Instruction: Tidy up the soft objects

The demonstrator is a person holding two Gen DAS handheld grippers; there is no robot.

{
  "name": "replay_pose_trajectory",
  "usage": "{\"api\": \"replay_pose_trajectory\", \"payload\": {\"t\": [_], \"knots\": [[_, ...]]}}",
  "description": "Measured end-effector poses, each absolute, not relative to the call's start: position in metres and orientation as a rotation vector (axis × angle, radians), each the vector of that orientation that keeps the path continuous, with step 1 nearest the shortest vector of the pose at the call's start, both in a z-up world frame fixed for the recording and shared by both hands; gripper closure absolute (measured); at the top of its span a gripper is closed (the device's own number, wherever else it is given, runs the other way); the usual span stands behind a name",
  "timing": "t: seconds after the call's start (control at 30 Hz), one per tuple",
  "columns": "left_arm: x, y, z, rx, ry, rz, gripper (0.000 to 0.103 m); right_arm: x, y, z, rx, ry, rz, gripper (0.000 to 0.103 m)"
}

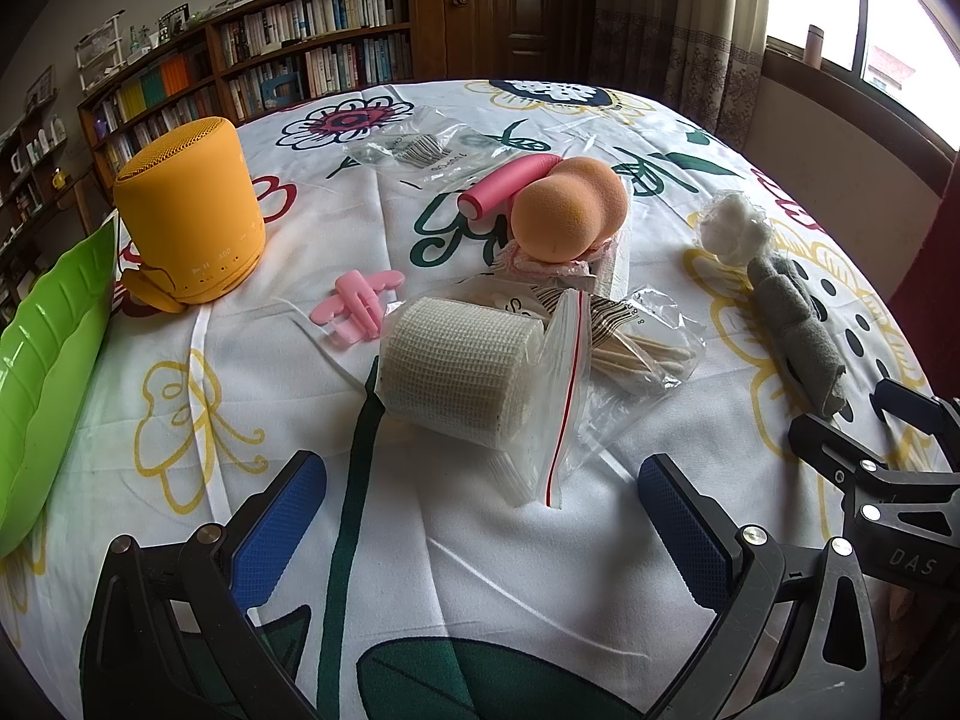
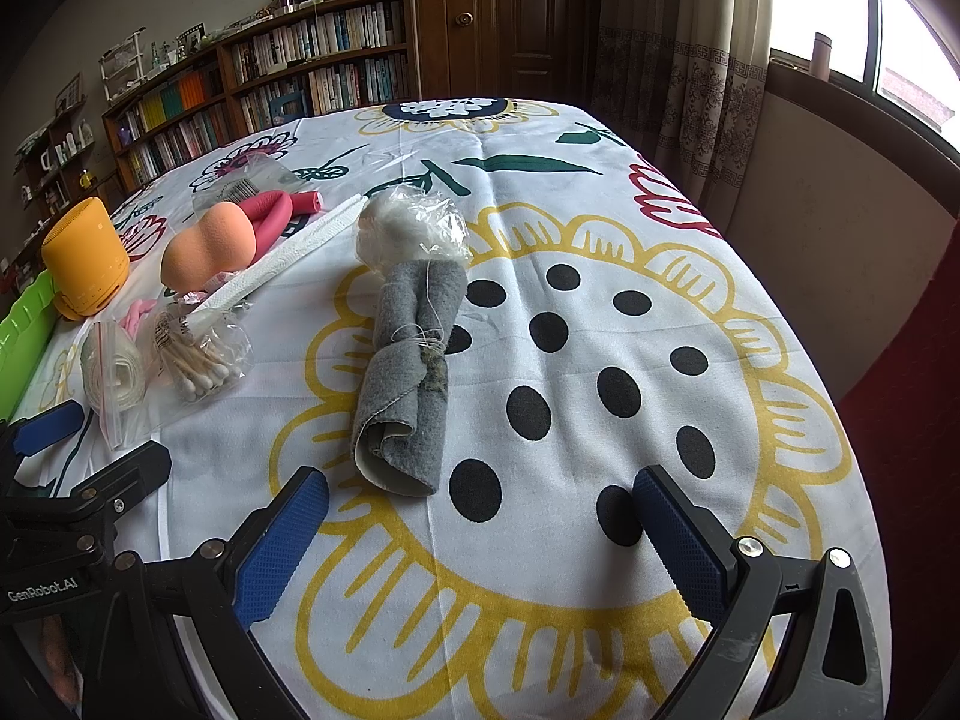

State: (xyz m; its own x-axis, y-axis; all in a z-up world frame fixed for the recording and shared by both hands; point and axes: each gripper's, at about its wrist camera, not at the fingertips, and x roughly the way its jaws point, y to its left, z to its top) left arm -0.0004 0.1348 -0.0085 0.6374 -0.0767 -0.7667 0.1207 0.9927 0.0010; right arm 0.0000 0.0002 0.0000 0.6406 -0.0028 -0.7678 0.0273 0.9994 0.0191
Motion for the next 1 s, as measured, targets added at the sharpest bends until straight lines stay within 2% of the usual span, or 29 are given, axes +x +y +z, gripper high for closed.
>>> {"api": "replay_pose_trajectory", "payload": {"t": [0.57, 0.9, 1.0], "knots": [[0.001, 0.139, -0.008, 0.052, 0.876, -0.158, 0.000, 0.000, 0.000, 0.000, 0.030, 0.875, -0.017, 0.000], [-0.002, 0.158, 0.001, -0.060, 0.840, -0.214, 0.000, 0.000, 0.000, 0.000, 0.030, 0.875, -0.017, 0.000], [-0.002, 0.157, 0.004, -0.028, 0.824, -0.199, 0.003, 0.000, 0.000, 0.000, 0.030, 0.875, -0.017, 0.000]]}}
